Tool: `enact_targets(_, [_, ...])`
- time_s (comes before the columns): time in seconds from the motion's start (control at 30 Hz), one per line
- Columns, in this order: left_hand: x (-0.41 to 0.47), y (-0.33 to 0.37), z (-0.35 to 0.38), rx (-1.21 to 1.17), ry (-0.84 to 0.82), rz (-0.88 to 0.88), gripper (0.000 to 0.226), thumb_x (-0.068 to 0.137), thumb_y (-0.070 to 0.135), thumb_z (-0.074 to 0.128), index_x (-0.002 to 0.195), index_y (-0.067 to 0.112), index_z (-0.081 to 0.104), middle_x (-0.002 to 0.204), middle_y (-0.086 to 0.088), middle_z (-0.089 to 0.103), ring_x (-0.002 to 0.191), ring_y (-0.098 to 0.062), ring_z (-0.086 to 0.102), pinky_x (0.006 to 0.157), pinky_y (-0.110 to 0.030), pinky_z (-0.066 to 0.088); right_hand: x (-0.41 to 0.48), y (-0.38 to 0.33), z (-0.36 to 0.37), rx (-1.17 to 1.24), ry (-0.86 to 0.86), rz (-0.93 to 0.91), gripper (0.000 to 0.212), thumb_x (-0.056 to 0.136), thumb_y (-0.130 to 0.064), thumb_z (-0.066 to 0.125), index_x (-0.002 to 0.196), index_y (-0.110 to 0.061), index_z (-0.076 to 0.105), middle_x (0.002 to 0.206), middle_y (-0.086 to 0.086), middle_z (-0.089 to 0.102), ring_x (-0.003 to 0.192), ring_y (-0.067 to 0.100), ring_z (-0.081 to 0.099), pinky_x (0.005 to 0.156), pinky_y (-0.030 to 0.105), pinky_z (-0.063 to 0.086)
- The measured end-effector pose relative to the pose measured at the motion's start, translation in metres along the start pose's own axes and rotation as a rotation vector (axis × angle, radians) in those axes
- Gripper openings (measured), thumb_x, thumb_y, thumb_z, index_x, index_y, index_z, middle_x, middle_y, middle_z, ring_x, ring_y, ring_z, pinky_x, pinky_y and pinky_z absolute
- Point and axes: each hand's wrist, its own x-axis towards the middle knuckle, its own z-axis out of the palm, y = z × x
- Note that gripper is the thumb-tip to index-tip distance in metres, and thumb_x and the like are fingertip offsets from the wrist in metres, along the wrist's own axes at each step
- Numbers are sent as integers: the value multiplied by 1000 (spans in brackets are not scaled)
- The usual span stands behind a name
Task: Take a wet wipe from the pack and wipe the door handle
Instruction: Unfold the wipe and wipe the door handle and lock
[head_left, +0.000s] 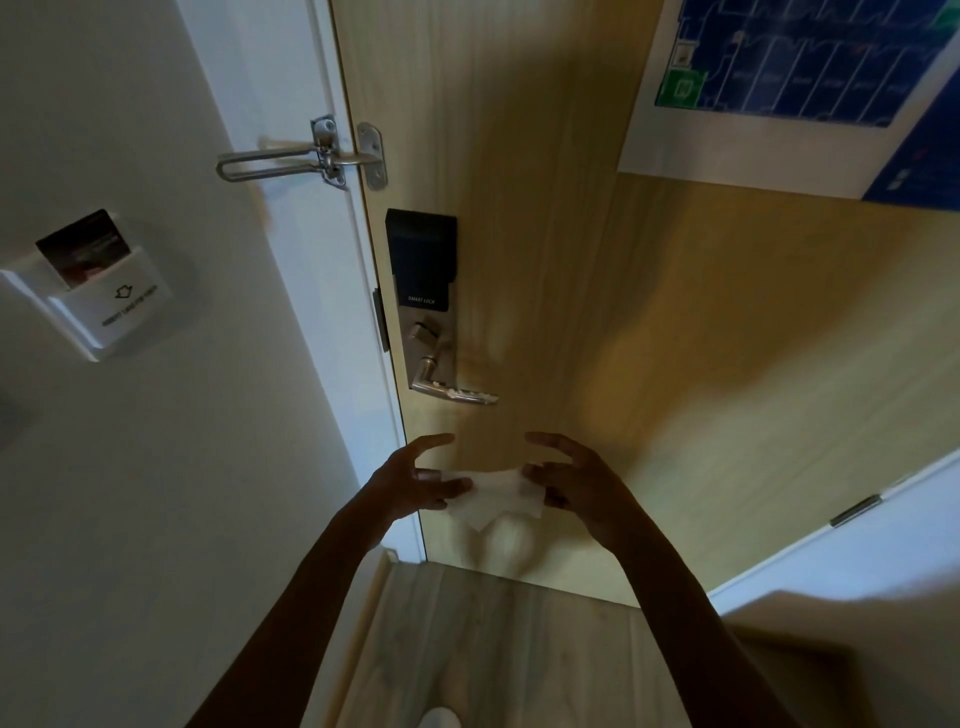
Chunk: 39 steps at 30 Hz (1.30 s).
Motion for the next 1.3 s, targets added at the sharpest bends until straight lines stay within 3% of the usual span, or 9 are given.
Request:
enact_targets(0.2, [2, -2, -6, 24, 28, 110, 46, 67, 23, 83, 108, 30, 66, 111, 11, 66, 103, -15, 64, 73, -24, 57, -1, -5, -5, -38, -106, 15, 51, 72, -9, 79, 117, -29, 64, 101, 19, 65, 92, 23, 65, 88, 36, 53])
enact_targets(0.43, [8, 0, -18, 218, 105, 337, 21, 70, 9, 80, 90, 11, 76, 78, 20, 74, 79, -10, 72, 74, -20, 57, 2, -18, 6, -228, -32, -57, 28, 81, -10, 73, 105, -23, 70, 101, 13, 72, 92, 21, 68, 78, 29, 54])
enact_targets(0.57, [11, 9, -26, 225, 147, 398, 21, 70, 15, 81, 90, 17, 77, 90, 0, 76, 83, -16, 72, 79, -30, 59, 3, -26, 12, -305, 22, -118, 25, 82, -9, 71, 101, -27, 72, 99, 5, 71, 93, 21, 68, 83, 37, 55])
enact_targets(0.67, [9, 21, -32, 220, 168, 456, 25, 72, 17, 79, 97, 14, 76, 94, 5, 74, 82, -12, 71, 72, -19, 57, -3, -38, 14, -186, 78, -214, 26, 82, -7, 72, 101, -24, 72, 97, 5, 71, 88, 20, 68, 77, 33, 56])
enact_targets(0.83, [10, 26, -38, 245, 137, 427, 27, 73, 16, 78, 99, 11, 75, 91, 4, 72, 76, -8, 70, 64, -12, 53, 3, -41, 33, -268, 139, -271, 31, 79, -1, 72, 102, -22, 71, 86, 9, 69, 80, 23, 69, 67, 20, 53])
enact_targets(0.93, [11, 30, -48, 217, 141, 421, 27, 73, 13, 78, 100, 9, 74, 92, 1, 71, 73, -3, 70, 64, -12, 53, 2, -44, 37, -217, 121, -304, 31, 80, 1, 70, 107, -15, 70, 84, 11, 69, 73, 8, 68, 64, 13, 51])
enact_targets(1.07, [12, 30, -58, 203, 146, 389, 27, 73, 13, 77, 100, 9, 74, 98, -7, 72, 82, -16, 71, 72, -20, 58, 9, -36, 45, -264, 172, -289, 29, 79, -1, 72, 101, -19, 72, 88, 0, 71, 76, 6, 68, 63, 10, 49])
enact_targets(1.17, [12, 29, -58, 264, 128, 386, 29, 75, 18, 77, 103, 13, 74, 99, -5, 72, 87, -14, 71, 76, -23, 59, 16, -34, 51, -264, 203, -312, 26, 82, -2, 70, 102, -18, 73, 97, -6, 70, 81, -3, 66, 66, 8, 49])
enact_targets(1.3, [15, 32, -69, 369, 174, 374, 27, 75, 24, 77, 101, 16, 75, 96, 2, 72, 85, -8, 67, 72, -12, 51, 20, -34, 54, -360, 183, -268, 26, 85, -2, 66, 103, -20, 73, 102, -6, 69, 90, 0, 63, 67, 6, 47])
